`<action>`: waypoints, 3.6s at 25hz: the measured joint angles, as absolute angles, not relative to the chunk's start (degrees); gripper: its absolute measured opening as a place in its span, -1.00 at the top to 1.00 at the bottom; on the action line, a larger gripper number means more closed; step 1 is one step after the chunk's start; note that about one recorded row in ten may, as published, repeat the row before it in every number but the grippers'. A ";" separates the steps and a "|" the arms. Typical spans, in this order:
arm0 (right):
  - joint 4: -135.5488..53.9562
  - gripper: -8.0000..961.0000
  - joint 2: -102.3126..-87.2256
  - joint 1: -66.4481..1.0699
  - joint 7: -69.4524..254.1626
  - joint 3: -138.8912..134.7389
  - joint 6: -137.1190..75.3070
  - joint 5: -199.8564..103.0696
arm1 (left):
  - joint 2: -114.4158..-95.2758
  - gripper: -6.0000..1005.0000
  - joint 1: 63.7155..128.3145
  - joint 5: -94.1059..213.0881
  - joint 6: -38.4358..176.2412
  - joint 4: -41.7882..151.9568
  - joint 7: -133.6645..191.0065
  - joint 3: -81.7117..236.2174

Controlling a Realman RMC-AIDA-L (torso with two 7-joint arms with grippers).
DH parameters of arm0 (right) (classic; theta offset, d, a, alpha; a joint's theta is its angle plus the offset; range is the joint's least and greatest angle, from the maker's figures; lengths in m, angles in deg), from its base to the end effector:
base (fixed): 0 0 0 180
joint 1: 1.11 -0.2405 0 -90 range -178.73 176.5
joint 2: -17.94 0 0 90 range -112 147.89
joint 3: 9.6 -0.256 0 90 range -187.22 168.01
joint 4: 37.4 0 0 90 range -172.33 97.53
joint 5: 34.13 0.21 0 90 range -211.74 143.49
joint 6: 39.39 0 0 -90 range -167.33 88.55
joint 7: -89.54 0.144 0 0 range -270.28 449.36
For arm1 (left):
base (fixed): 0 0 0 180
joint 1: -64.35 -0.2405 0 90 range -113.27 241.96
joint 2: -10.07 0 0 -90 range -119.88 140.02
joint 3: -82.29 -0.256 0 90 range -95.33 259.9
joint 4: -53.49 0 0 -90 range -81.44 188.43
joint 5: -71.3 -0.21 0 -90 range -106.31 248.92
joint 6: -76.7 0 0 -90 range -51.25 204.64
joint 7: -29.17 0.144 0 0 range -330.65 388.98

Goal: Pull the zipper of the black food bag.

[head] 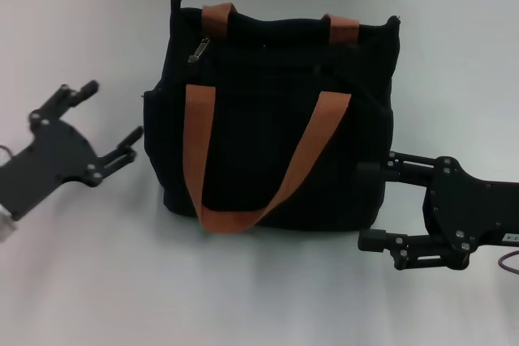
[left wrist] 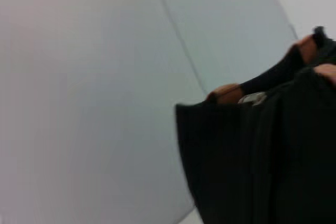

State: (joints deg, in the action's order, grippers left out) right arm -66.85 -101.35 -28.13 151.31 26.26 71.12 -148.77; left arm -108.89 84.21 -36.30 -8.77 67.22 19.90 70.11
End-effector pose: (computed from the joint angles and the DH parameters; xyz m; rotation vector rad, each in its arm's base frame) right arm 0.2545 0.2607 -0.0080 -2.8893 0.3262 1.1189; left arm -0.3414 0.2679 -0.0090 -2.1183 0.0320 -0.5366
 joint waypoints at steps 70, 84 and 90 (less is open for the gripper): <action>-112.12 -0.68 -100.75 -56.08 202.08 56.00 54.59 -166.18 | -109.11 0.94 87.39 -37.44 -15.33 43.12 68.72 88.78; -113.48 -0.66 -101.63 -47.33 185.34 64.83 40.33 -157.37 | -109.11 0.94 87.09 -37.50 -17.38 42.41 68.82 88.60; -112.71 -0.65 -101.68 -45.40 182.77 68.29 35.00 -154.98 | -109.11 0.94 87.11 -37.51 -17.83 42.33 68.82 87.99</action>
